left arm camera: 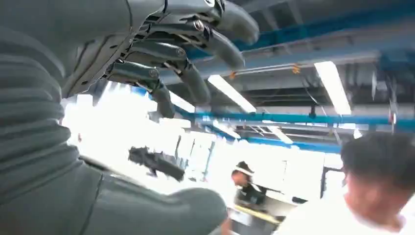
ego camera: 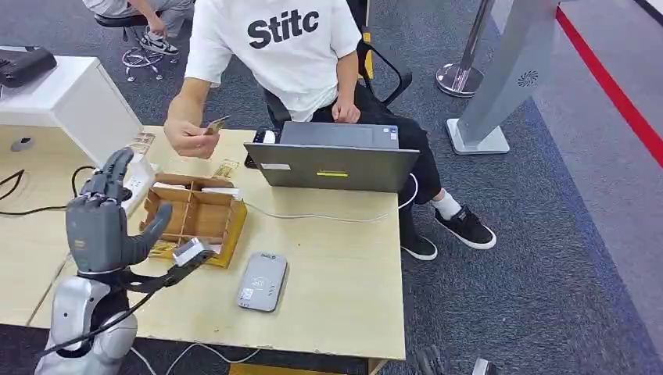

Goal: Pass the card to the sensor for recognition and then transmit it.

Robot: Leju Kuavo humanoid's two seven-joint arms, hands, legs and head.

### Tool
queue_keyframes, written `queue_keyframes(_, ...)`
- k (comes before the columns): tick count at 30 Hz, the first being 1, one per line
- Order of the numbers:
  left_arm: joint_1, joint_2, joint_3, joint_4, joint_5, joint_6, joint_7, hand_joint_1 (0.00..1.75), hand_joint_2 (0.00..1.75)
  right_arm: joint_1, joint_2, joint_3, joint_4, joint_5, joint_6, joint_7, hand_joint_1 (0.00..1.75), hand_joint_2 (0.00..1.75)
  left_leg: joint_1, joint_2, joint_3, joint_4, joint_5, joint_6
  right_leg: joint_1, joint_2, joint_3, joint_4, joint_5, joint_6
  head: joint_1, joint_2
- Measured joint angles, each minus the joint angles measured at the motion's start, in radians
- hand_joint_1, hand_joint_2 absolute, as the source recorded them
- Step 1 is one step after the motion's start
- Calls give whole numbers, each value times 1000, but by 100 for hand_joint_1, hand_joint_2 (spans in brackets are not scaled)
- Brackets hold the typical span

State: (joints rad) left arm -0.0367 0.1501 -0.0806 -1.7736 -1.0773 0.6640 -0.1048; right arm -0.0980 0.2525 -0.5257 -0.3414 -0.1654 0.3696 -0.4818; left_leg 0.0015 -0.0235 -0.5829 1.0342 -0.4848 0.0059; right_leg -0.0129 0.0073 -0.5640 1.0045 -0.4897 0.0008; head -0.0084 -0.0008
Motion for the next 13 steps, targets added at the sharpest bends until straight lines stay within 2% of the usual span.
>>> queue_keyframes(2,57,-48,26,-73,247,27,-154,0,175,7,0,-15,1,-35,19,4,0,175,0,1,0,0,0,0,0,1,0,0,0,0,0,0)
queue_keyframes(4,138,-106,61,-162,555,27,-347,0,175,17,-3,-43,1,-66,20,2,0,175,0,2,0,0,-2,1,0,1,0,-1,-1,1,0,0)
queue_keyframes(6,232,-152,104,-236,796,-11,-476,0,175,31,-15,-70,1,-70,-14,-8,0,175,-1,2,1,0,-4,0,0,2,0,-1,-3,3,0,0)
queue_keyframes(7,283,-194,157,-271,926,-76,-527,0,175,42,-28,-86,1,-57,-45,-26,0,175,-1,2,1,0,-5,2,0,2,0,-1,-4,3,0,0)
queue_keyframes(9,350,-288,304,-305,1080,-255,-569,0,175,66,-54,-114,1,-18,-83,-57,0,175,-1,-1,0,0,-5,2,0,0,0,-1,-4,3,0,0)
queue_keyframes(10,364,-321,375,-306,1118,-304,-567,0,175,73,-63,-126,2,0,-110,-63,0,175,-1,-1,-1,0,-5,2,0,-1,0,-1,-5,3,2,0)
queue_keyframes(12,383,-366,506,-300,1182,-354,-558,0,175,84,-82,-150,5,26,-145,-68,0,175,0,1,0,0,-6,1,0,0,0,-1,-6,2,2,0)
queue_keyframes(13,387,-389,573,-288,1201,-373,-536,0,175,89,-90,-160,6,53,-187,-64,0,175,0,2,1,0,-7,2,0,1,1,-1,-5,2,2,0)
